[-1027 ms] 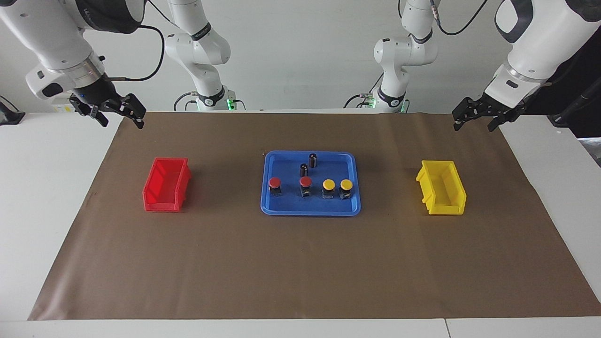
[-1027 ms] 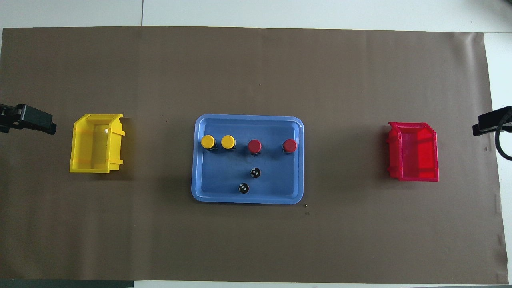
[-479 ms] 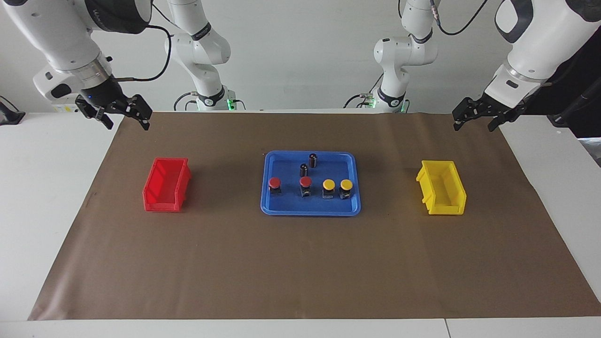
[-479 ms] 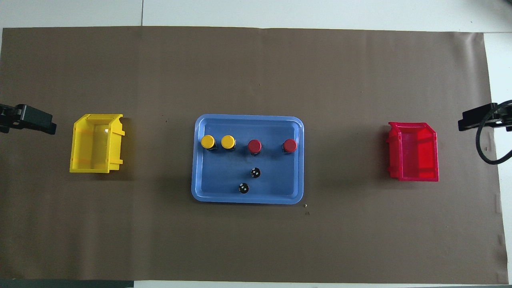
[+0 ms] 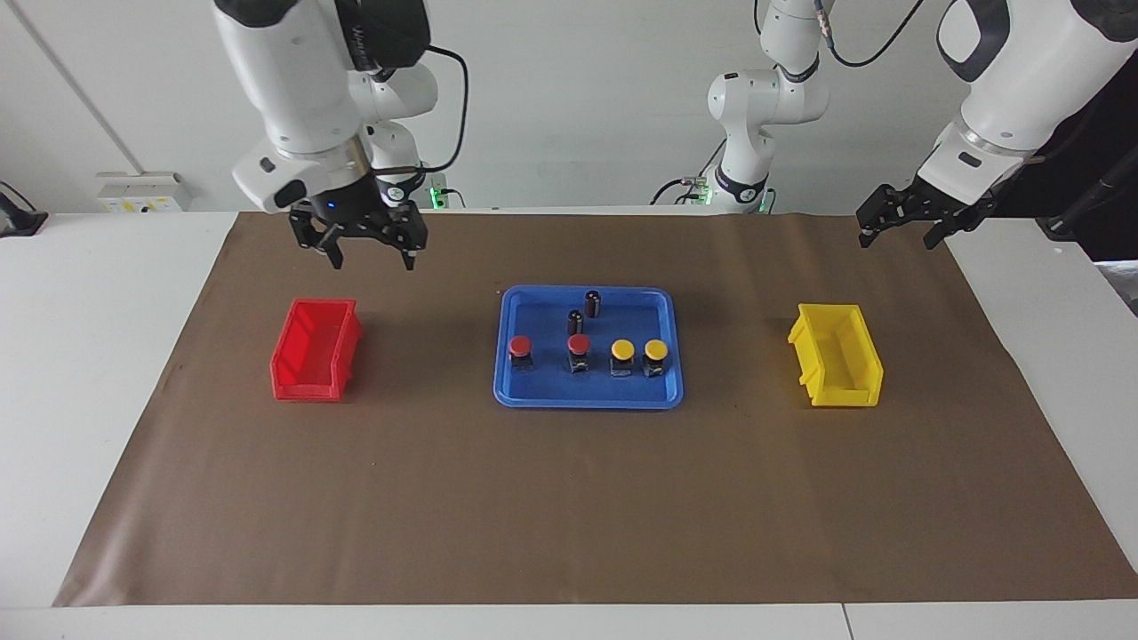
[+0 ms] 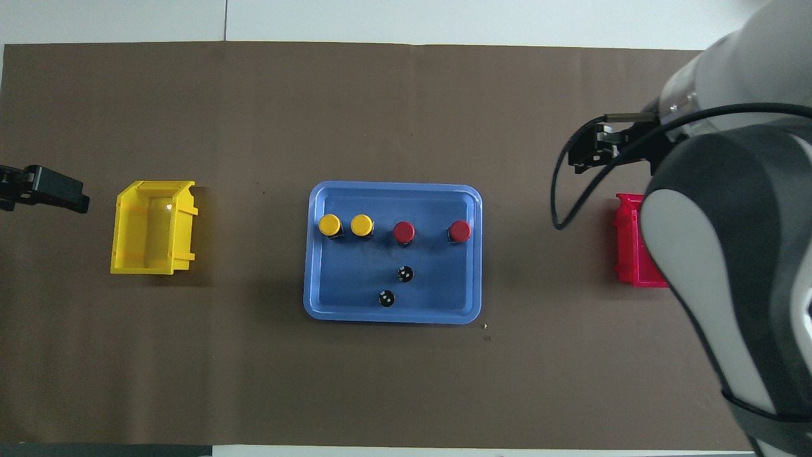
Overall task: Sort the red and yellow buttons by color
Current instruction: 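Reach the right gripper to the red button farthest from the robot's center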
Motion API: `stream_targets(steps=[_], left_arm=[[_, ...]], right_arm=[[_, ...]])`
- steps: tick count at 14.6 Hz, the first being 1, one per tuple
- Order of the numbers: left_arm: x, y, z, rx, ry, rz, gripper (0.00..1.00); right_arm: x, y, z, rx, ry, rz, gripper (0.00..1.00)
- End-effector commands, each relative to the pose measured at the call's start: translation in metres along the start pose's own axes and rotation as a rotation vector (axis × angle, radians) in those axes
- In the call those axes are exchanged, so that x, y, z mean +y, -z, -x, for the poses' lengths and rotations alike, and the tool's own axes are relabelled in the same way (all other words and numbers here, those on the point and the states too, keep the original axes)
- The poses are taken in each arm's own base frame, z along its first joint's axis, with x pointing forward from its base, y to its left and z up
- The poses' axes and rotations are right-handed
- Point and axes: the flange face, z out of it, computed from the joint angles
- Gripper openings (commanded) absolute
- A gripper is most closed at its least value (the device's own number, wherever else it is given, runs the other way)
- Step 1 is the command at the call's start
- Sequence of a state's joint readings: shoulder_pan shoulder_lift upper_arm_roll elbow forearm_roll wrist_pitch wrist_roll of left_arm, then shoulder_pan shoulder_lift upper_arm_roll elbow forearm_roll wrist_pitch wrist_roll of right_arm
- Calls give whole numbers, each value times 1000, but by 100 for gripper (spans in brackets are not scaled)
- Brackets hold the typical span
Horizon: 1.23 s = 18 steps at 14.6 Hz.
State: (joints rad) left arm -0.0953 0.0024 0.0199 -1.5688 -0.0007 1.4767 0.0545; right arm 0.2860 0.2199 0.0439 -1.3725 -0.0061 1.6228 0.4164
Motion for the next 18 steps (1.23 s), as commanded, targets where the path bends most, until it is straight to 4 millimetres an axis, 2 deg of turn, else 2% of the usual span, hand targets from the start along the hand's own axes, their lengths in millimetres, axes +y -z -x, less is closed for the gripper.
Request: stream_targets(steps=[1,2,4,6,8,12,13,15,18], left_arm=[[-4,0,9,-9,0,-18,100],[-3,0,9,-11,0,-16,100],[-4,0,9,-9,0,-18,100],[-4,0,9,-9,0,-18,100],[-4,0,9,-9,0,-18,100],[-4,0,9,-9,0,-18,100],[-4,1,9,-8,0,-18,100],[-4,0,10,-14,0,-17,100],[3,0,9,-9,-12,-19,100]], right_arm=[[-85,-70,17,34,-16,-17,100],[-93,-95,33,57,-22,-22,100],[-93,-146,72,63,-7,-23,100],[-79,-173,92,73,18,-14,100],[-73,-184,96,77,50,-9,98],[-88,-221,95,65,76,-8,82],[-86,-222,94,65,76,-6,76],[-81,-222,90,71,84,-4,72],[-82,-235,86,79,86,-12,70]])
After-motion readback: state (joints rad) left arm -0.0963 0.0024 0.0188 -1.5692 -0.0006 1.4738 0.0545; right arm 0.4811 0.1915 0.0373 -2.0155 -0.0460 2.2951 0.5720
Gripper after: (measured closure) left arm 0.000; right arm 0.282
